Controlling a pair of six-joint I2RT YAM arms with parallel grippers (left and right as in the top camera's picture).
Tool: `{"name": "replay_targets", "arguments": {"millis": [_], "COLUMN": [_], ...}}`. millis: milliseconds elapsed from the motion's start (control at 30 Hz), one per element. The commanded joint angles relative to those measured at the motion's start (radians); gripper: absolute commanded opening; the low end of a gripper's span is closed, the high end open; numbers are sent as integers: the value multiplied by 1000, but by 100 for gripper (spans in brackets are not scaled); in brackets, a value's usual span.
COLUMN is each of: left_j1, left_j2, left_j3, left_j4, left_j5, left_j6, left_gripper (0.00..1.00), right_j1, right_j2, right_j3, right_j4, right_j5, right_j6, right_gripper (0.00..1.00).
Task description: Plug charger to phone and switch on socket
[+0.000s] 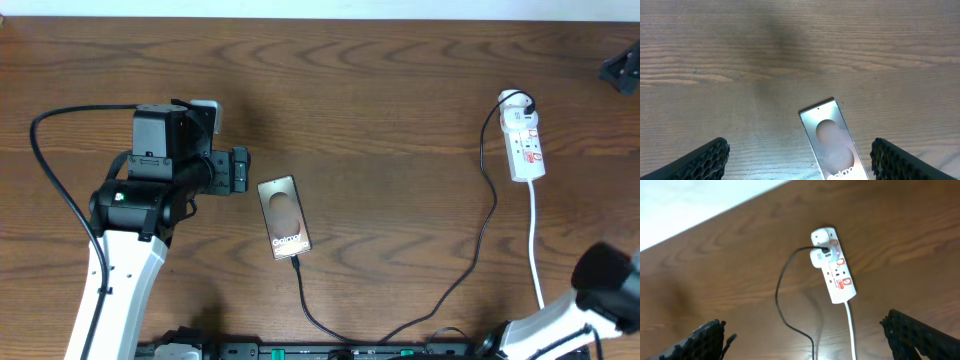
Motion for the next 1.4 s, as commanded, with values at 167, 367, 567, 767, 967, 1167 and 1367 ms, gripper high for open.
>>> {"name": "replay_targets", "arguments": {"millis": [167, 367, 567, 767, 967, 1167, 1367], "left_j1": [4, 4, 4, 4, 4, 4, 4], "left_j2": [2, 2, 2, 2, 2, 3, -24], "left_j3": [13, 13, 13, 13, 13, 11, -48], "left_j4": [-3, -3, -3, -3, -3, -17, -45], "left_j5": [-13, -13, -13, -13, -13, -13, -23], "left_j6": [18, 17, 17, 18, 18, 18, 18], "left_gripper": [91, 91, 91, 91, 91, 91, 91], "right_j1": [3, 3, 3, 3, 2, 2, 2], "right_j2": [-100, -105, -105, -105, -105, -105, -105], "right_j3": [6, 4, 4, 4, 4, 4, 4], "right_j4": [-4, -5, -5, -5, -4, -5, -5], "right_j5": [5, 5, 5, 5, 5, 5, 5], "right_j6": [27, 26, 26, 27, 27, 27, 26], "right_gripper": [99, 99, 99, 99, 99, 99, 99]}}
